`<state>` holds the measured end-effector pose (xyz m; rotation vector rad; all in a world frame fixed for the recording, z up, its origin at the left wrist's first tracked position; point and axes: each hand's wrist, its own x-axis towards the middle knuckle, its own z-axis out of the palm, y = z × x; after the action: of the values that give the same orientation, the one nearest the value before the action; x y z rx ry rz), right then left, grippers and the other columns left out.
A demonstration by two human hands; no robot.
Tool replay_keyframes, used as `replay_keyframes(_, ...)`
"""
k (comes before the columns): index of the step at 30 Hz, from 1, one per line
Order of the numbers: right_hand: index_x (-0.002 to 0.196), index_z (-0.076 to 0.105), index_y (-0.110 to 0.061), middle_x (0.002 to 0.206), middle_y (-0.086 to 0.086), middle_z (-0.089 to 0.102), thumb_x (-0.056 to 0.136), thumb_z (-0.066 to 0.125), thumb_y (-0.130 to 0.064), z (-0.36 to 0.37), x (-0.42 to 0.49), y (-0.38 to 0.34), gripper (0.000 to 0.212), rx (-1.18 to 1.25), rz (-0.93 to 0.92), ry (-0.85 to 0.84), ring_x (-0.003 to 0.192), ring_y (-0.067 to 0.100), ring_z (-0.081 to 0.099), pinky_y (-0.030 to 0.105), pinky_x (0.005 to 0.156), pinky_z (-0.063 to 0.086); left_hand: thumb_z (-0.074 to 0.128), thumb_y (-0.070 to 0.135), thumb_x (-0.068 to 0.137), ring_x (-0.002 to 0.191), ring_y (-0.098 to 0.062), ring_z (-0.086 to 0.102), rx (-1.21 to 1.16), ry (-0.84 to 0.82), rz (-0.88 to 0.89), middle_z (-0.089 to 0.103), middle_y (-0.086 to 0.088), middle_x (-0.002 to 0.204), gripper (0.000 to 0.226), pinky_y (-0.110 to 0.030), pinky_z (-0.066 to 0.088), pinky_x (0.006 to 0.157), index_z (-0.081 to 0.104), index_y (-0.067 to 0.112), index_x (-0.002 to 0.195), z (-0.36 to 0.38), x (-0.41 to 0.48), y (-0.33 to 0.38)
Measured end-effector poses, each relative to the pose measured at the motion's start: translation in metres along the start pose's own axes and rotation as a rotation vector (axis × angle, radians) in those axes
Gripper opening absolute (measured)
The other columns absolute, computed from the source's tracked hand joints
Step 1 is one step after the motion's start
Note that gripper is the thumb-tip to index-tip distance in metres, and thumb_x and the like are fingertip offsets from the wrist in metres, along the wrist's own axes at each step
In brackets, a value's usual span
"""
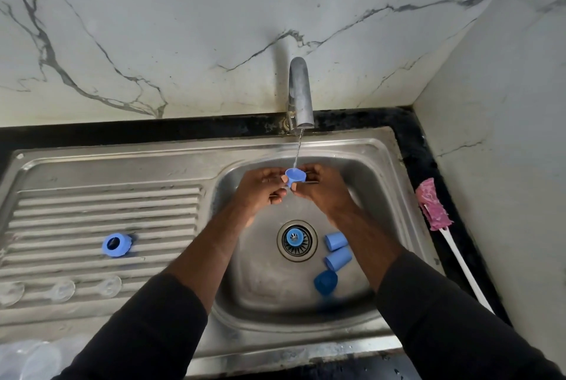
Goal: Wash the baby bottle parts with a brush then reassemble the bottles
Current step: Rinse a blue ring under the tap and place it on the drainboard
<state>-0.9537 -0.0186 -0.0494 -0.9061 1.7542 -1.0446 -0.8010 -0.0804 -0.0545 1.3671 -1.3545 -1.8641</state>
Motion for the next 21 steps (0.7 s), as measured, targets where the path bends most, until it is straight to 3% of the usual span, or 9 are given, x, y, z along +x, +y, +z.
replay_keyframes(5, 0.107, 0.071, -0.017, 0.101, -0.001, 0.075, 0.075, 0.080, 0.001, -0.011, -0.001, -0.006, 0.038, -0.124, -0.135, 0.067, 0.092, 0.014, 0.070, 0.039, 0.090, 0.058, 0.068, 0.004, 0.093, 0.071, -0.018, 0.068, -0.061, -0.018, -0.001, 0.072, -0.016, 0.089, 0.025, -0.028, 0.059, 0.066, 0.070, 0.006, 0.117, 0.011, 0.002, -0.004)
replay_keyframes(9, 0.122, 0.067, -0.015, 0.113, 0.000, 0.072, 0.085, 0.069, 0.004, -0.012, 0.001, -0.011, 0.042, -0.112, -0.194, 0.036, 0.101, 0.010, 0.068, 0.035, 0.093, 0.057, 0.062, -0.007, 0.091, 0.078, -0.022, 0.071, -0.145, 0.034, 0.012, 0.073, -0.016, 0.091, 0.021, -0.031, 0.061, 0.074, 0.073, 0.009, 0.100, 0.019, 0.007, 0.013)
replay_keyframes(13, 0.126, 0.065, -0.013, 0.116, 0.002, 0.069, 0.084, 0.075, -0.001, -0.006, 0.004, -0.014, 0.045, -0.157, -0.228, 0.059, 0.105, 0.012, 0.064, 0.026, 0.092, 0.053, 0.062, 0.004, 0.095, 0.086, -0.025, 0.072, -0.226, 0.052, -0.054, 0.073, -0.019, 0.098, 0.009, -0.031, 0.061, 0.077, 0.070, 0.003, 0.098, 0.021, 0.014, 0.023)
replay_keyframes(17, 0.125, 0.065, -0.013, 0.117, 0.001, 0.070, 0.085, 0.077, -0.007, -0.007, 0.009, -0.015, 0.043, -0.180, -0.183, 0.025, 0.105, 0.011, 0.065, 0.026, 0.092, 0.053, 0.068, 0.027, 0.095, 0.086, -0.023, 0.074, -0.169, 0.077, -0.060, 0.075, -0.017, 0.098, 0.028, -0.034, 0.062, 0.078, 0.071, 0.003, 0.108, 0.020, 0.018, 0.020)
replay_keyframes(21, 0.112, 0.068, -0.015, 0.102, -0.004, 0.071, 0.078, 0.082, -0.002, -0.010, 0.009, -0.014, 0.039, -0.146, -0.160, 0.025, 0.090, 0.002, 0.066, 0.015, 0.077, 0.053, 0.073, 0.014, 0.091, 0.090, -0.023, 0.075, -0.115, 0.029, -0.004, 0.076, -0.014, 0.102, 0.023, -0.032, 0.061, 0.080, 0.072, 0.005, 0.112, 0.018, 0.014, 0.022)
